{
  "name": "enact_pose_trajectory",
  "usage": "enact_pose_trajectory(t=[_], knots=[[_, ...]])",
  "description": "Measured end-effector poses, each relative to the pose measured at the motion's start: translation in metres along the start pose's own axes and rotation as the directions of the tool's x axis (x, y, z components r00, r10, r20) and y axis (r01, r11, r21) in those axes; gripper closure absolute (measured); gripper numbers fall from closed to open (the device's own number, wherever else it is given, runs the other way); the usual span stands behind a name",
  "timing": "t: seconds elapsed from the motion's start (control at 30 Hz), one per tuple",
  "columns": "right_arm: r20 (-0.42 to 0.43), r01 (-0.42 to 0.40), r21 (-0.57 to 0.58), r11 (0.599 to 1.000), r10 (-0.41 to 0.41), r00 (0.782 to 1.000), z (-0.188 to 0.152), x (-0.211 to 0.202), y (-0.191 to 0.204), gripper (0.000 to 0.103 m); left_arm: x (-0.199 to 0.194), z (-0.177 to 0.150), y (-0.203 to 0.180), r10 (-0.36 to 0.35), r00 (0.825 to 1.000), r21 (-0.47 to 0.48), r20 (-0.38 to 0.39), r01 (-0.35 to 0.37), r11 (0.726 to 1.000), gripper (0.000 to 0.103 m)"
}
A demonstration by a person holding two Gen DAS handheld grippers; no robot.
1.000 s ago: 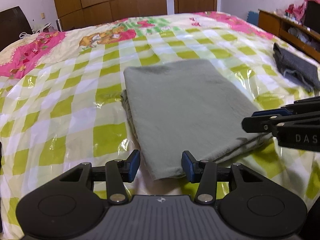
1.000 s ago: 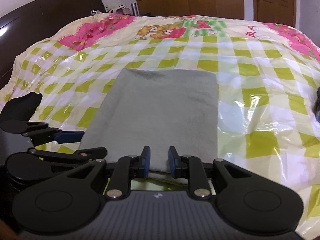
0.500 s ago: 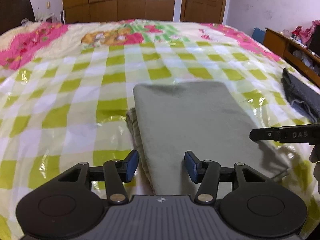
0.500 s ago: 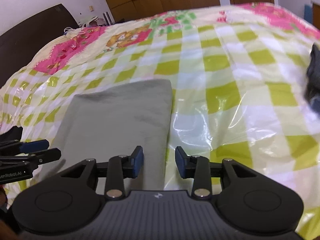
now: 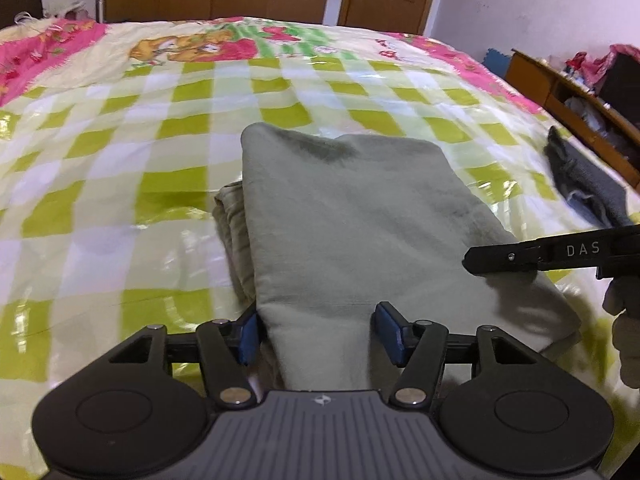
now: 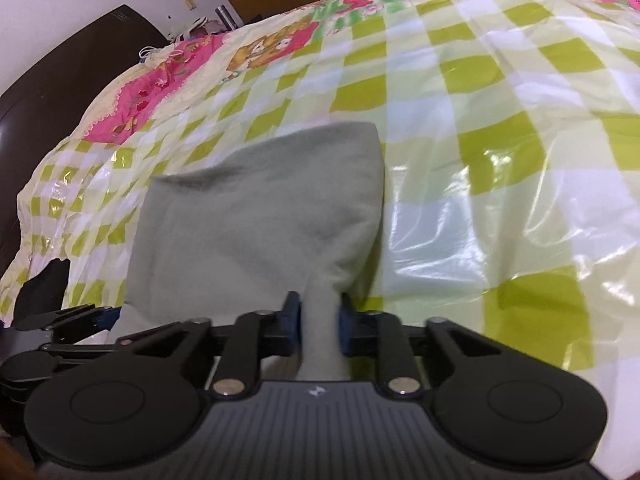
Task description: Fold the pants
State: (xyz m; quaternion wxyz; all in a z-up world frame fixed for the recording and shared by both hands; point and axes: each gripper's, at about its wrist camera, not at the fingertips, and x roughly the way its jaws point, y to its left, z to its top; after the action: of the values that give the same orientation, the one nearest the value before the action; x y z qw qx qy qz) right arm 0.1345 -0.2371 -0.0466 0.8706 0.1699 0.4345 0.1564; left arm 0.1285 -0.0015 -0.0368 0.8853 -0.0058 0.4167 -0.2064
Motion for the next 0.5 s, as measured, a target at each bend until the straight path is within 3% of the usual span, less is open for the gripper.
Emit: enact_pose_trajectory(t=[0.17,0.33,0.5], knots=[[0.028,0.084,0.008,0.996,-0.085,0.996,0.010,-0.023,-0.021,0.089,0.021,0.012,-0.027,-0.061,0.998,0.039,-0.004,0.061,0.997,0.035],[0.019,0.171,-0.018,0.985,-0.171,0.985,0.013,-0.034,-0.028,0.080,0.016,0.014,-0.042,-0.038,0.999,0.097,0.017,0.037,0.995,0.035],[0.083,0.229,-0.043,0.973,-0.225,0.971,0.006,-0.049,-0.017,0.078,0.000,0.007,-0.034,0.021,1.000,0.086,0.023,-0.022,0.996,0.034]])
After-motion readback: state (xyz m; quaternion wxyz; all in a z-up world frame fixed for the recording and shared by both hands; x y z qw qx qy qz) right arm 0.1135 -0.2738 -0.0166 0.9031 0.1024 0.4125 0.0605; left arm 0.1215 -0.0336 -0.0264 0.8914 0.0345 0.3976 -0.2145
